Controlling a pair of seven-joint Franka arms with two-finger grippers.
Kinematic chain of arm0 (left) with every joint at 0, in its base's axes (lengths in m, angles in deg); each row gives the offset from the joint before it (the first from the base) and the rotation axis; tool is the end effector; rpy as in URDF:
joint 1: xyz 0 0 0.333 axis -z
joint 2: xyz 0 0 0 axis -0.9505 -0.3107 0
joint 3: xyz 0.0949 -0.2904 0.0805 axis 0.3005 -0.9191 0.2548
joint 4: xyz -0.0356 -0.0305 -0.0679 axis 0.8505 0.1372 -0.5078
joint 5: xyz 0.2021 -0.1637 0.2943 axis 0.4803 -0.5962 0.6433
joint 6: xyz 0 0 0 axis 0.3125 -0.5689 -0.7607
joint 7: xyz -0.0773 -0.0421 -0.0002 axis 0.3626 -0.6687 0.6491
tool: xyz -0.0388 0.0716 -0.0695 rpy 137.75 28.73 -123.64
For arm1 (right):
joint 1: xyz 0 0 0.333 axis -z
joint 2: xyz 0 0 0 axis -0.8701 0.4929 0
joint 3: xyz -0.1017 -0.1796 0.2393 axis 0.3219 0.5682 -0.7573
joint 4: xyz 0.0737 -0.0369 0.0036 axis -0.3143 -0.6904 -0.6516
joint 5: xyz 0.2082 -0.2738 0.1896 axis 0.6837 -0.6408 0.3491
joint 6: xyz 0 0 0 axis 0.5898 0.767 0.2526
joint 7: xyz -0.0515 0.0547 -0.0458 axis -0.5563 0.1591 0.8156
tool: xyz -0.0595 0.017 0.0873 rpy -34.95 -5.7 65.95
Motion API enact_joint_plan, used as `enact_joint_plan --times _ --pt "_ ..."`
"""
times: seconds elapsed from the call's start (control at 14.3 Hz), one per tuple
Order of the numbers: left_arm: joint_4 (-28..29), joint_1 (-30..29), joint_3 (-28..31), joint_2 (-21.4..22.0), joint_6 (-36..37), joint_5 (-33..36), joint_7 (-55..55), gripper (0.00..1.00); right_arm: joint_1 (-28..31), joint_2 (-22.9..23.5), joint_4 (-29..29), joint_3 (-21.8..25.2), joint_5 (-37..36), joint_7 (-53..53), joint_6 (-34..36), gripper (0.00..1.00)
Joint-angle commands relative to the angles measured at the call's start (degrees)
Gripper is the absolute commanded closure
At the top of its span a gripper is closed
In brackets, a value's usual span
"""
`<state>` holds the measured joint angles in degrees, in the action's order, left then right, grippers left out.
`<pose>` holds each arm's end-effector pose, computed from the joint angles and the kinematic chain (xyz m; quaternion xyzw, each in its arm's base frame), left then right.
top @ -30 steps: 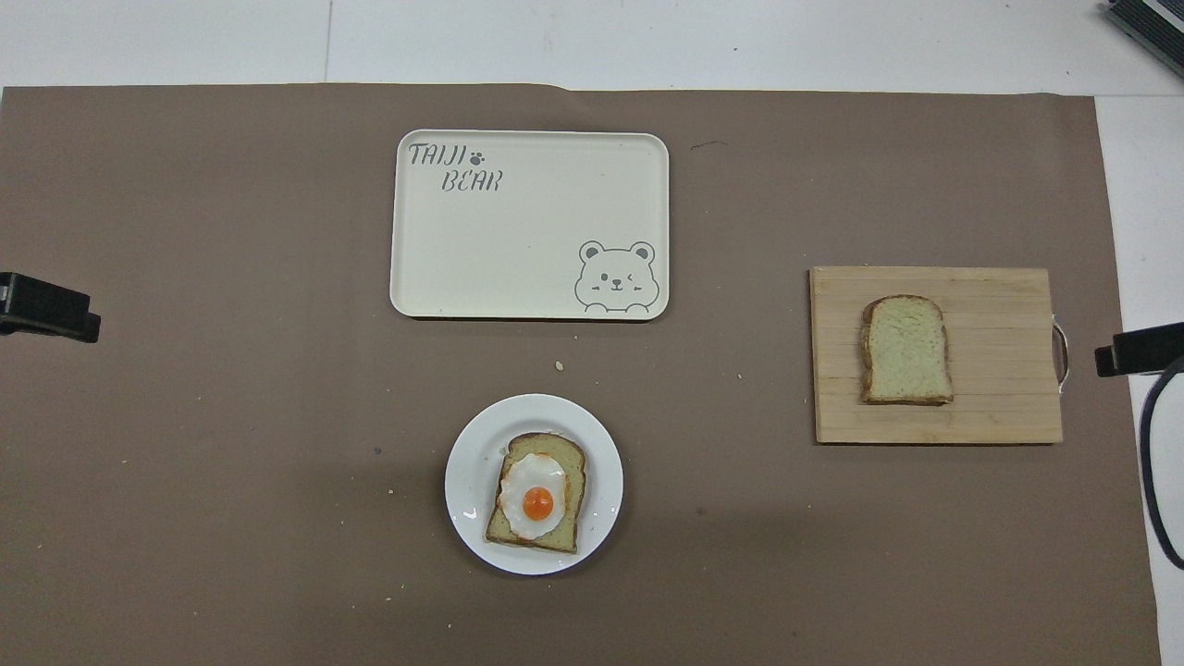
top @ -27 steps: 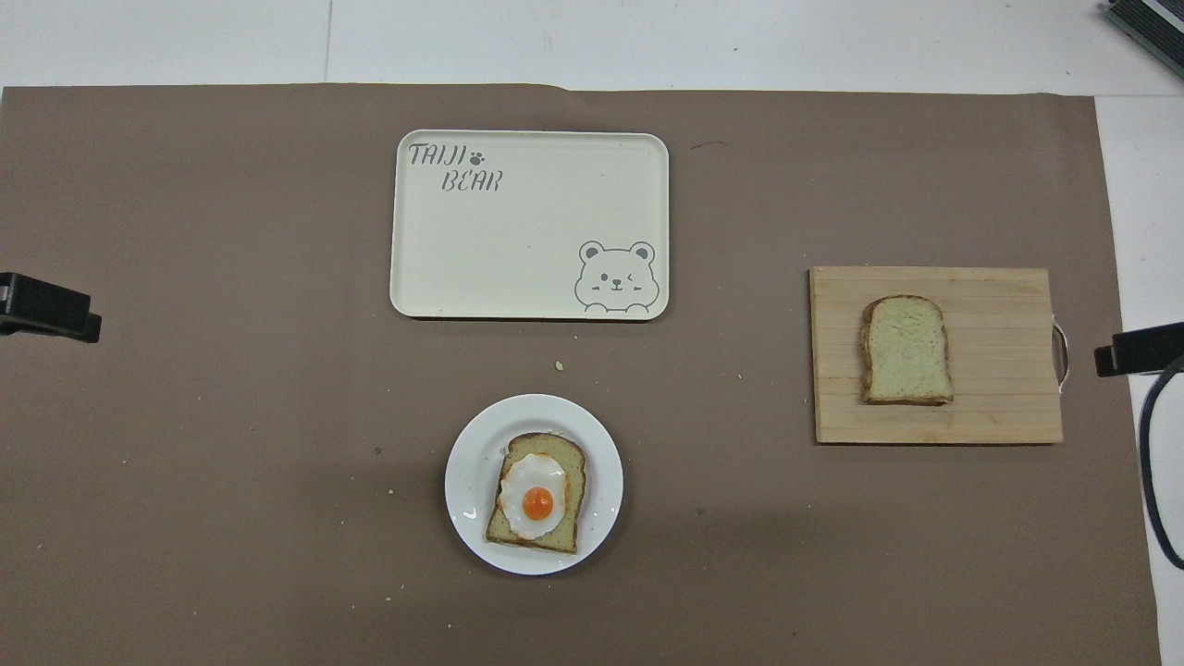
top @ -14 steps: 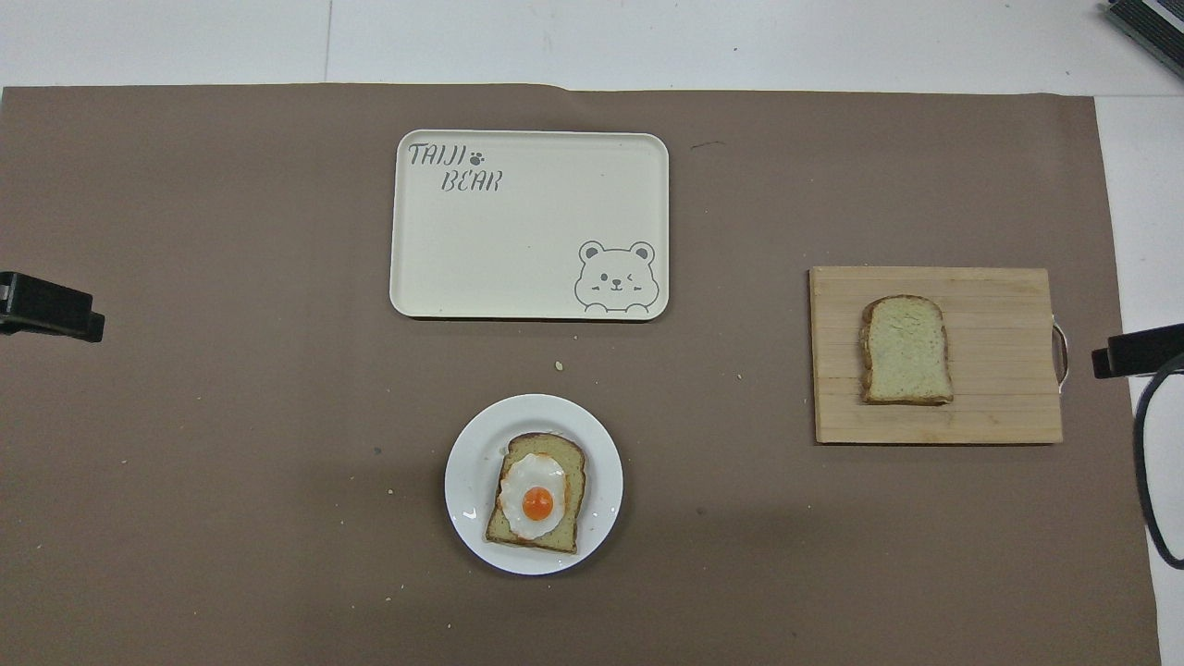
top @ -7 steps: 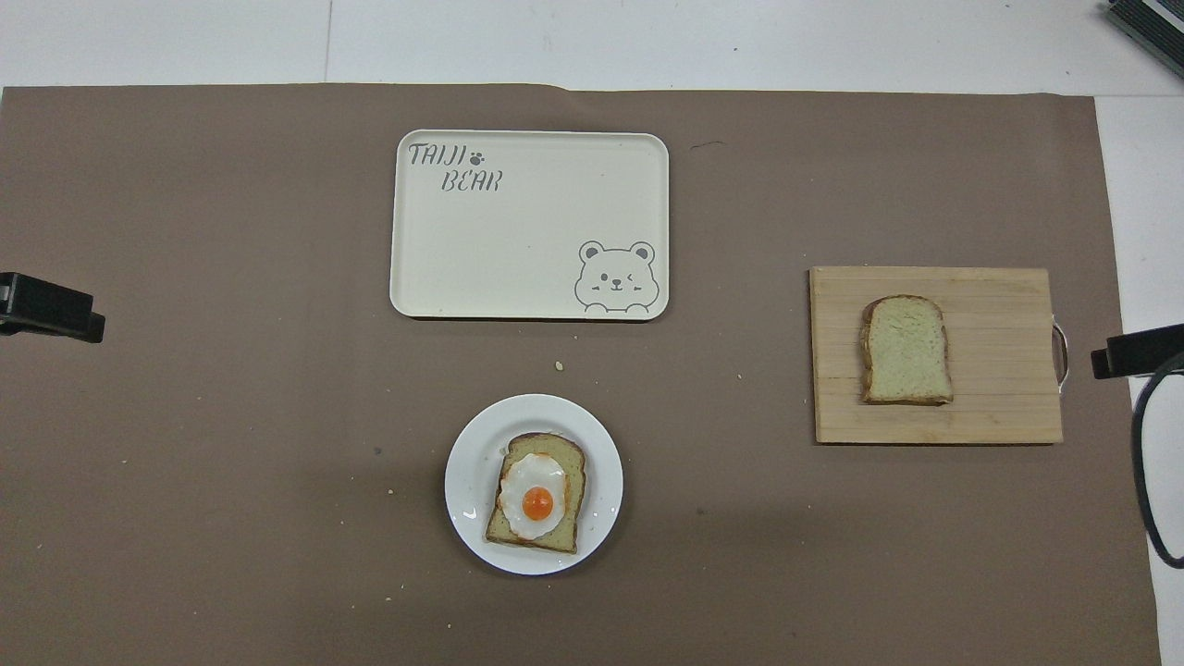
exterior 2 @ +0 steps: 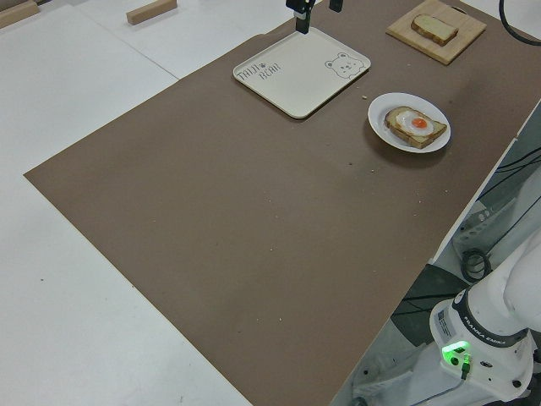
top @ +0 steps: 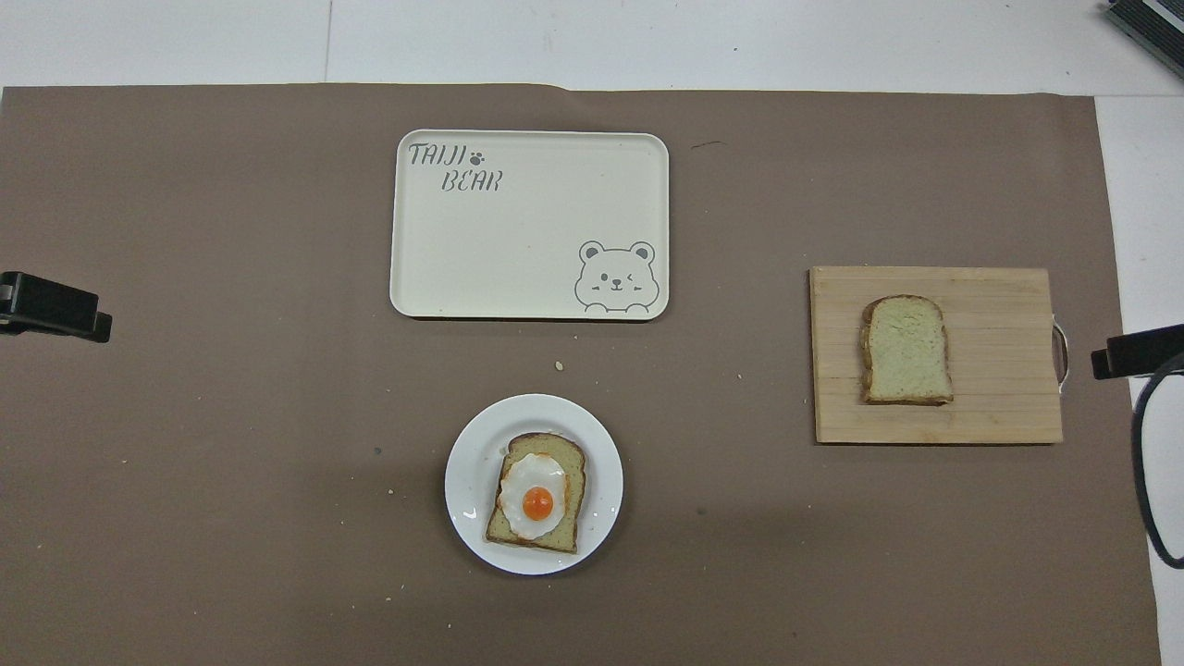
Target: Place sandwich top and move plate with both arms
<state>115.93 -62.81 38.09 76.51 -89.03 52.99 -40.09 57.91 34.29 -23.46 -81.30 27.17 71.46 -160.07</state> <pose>0.5304 -0.0282 0.6651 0.9990 -0.0352 -0.0218 0.0181 0.5019 -0.0259 0.6764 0.9999 0.0008 -0.0127 0.0055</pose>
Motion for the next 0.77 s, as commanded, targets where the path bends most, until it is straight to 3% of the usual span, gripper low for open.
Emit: enact_joint_plan --times 0.0,0.42,0.7 --pt "0.3 0.3 0.7 0.7 0.6 -1.4 -0.6 0.00 1.1 -1.2 -2.7 -0.4 -0.8 -1.7 -2.7 0.00" --pt "1.0 -1.3 1.0 0.7 -0.1 -5.3 -1.3 0.00 1.9 -1.0 -8.8 -0.3 0.0 -3.9 -10.2 0.00" --pt "3.1 -3.5 1.1 1.9 -1.9 -8.6 -5.1 0.00 1.9 1.5 -11.6 -0.3 0.3 -4.2 -15.9 0.00"
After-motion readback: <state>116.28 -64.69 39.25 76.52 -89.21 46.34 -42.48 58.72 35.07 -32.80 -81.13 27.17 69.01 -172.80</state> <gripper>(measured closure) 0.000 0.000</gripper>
